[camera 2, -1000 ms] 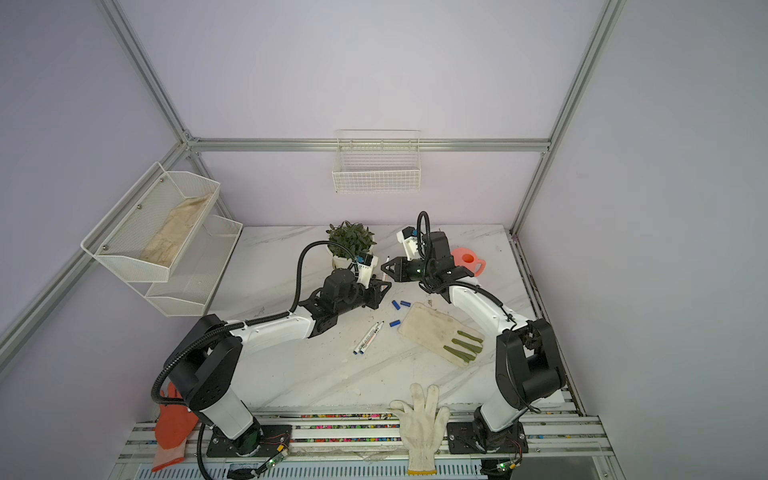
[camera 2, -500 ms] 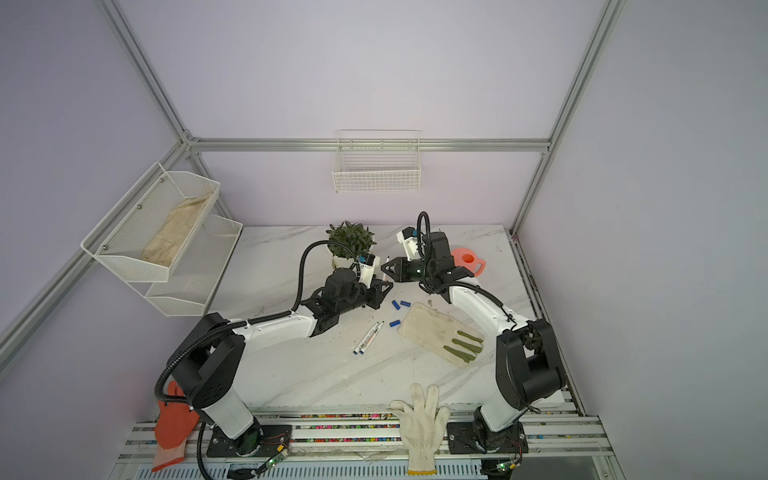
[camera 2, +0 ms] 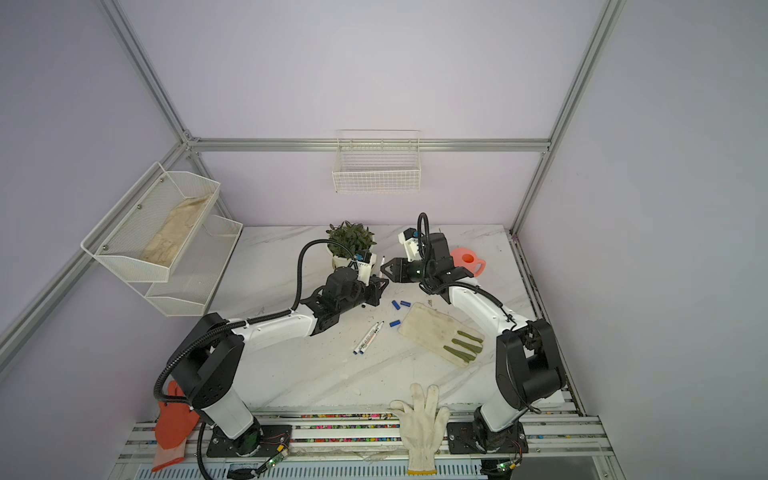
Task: Insert the pens into the pen caps
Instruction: 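Hold the marker upright with the left gripper while the right gripper nears the caps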
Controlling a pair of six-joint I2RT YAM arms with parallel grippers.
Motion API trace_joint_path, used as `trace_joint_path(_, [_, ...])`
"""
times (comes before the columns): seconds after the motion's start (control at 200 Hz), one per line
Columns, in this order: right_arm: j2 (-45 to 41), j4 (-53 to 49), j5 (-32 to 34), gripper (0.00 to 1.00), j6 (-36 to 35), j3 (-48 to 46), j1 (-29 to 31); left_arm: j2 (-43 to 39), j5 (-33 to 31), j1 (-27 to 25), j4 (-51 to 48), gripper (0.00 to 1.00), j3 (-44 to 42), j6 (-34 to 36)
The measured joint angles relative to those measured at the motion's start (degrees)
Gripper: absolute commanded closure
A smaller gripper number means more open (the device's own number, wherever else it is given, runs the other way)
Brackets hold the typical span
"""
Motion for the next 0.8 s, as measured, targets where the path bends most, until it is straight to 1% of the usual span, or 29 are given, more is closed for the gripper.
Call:
trace_joint_path(0.11, [0.00,-4.61,4.57,0.55,-1.81,-0.11,0.02,-0.15,-5.51,0.17,-2.89,1.00,0.00,-0.83])
trace_joint_path(0.25, [0.04,-8.70,8.76,0.57,-3.58,-1.60,0.63,-0.79,-8.46,0.61,-3.34,1.00,0.00,-0.83])
trace_joint_path(0.39, [1.77,-11.30,11.45,0.61,-4.46,-1.49,1.99,-1.27,-8.96,0.83,-3.21,1.00,-0.02,-0.81])
trace_joint_path(0.505, [4.74,-12.98,12.70,0.61,-4.96,-1.01,2.75,-1.51,-8.94,0.85,-3.04,1.00,-0.22,-0.81])
trace_joint_path(0.63, [6.21,-15.98,13.29,0.60,-6.19,-1.01,3.91,-2.34,-8.96,0.85,-2.64,1.00,-0.96,-0.79])
trace_joint_path(0.8, [6.69,-19.82,13.75,0.56,-7.80,-1.31,7.15,-3.52,-8.96,0.85,-1.92,1.00,-2.45,-0.79])
